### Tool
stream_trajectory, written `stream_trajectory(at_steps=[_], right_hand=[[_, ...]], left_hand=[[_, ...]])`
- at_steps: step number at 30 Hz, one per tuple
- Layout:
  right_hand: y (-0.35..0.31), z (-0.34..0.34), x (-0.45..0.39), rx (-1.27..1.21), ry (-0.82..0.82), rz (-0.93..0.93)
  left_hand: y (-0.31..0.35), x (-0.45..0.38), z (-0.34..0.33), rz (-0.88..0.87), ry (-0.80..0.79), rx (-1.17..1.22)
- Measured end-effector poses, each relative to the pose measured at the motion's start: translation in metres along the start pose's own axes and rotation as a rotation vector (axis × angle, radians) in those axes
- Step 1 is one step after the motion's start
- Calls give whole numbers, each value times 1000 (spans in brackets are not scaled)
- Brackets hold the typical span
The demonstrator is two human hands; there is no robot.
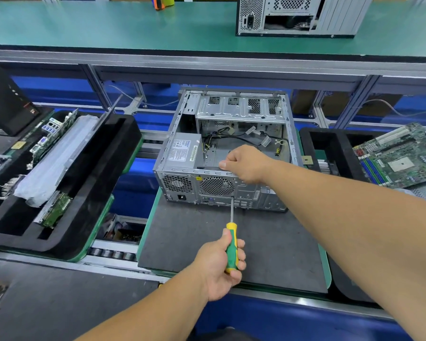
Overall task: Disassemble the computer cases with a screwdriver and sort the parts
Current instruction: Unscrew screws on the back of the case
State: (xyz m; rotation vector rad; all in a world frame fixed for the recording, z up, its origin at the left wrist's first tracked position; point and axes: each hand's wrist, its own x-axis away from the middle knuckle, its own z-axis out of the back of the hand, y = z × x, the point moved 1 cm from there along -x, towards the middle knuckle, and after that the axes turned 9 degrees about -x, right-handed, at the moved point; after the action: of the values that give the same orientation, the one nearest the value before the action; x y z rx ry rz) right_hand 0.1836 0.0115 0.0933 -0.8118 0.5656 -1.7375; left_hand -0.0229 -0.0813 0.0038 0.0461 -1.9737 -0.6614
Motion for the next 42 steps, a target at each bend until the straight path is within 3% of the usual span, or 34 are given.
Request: stream_trajectory(at_steps=[4, 9, 11, 15, 17, 19, 22, 27, 29, 33, 34, 36, 42], right_hand=[[0, 0, 0, 0, 2, -5], [2, -1, -2, -7, 8, -15], [3, -1, -3, -5, 9, -17], [3, -1, -4, -2, 8, -27], [3, -1, -3, 1, 7, -26], [4, -1, -3, 6, 9, -24], [4, -2, -3, -11, 10, -19], [3, -1, -2, -7, 16, -23], [3, -1, -3, -2, 14, -21], [3, -1, -3, -15, 7, -29], [2, -1, -3, -18, 8, -30], [3, -1, -2, -22, 5, -32], [4, -1, -3, -18, 15, -24]], left_hand=[[3, -6, -6, -56, 334, -261], [-8, -12, 6, -258, 499, -323], [-9, -10, 4, -251, 445, -251], [-11, -3, -4, -94, 126, 111], [-10, 1, -4, -29, 24, 156], [-7, -1, -4, -24, 97, 32], [-5, -8, -5, -147, 367, -255], [-12, -13, 4, -387, 534, -463], [-12, -10, 3, -338, 478, -395], [-10, -1, -10, -45, 16, 69], [-10, 1, -11, -20, -29, 107], [-9, 1, -11, -11, -10, 82], [-10, -2, -7, -138, 274, -35]])
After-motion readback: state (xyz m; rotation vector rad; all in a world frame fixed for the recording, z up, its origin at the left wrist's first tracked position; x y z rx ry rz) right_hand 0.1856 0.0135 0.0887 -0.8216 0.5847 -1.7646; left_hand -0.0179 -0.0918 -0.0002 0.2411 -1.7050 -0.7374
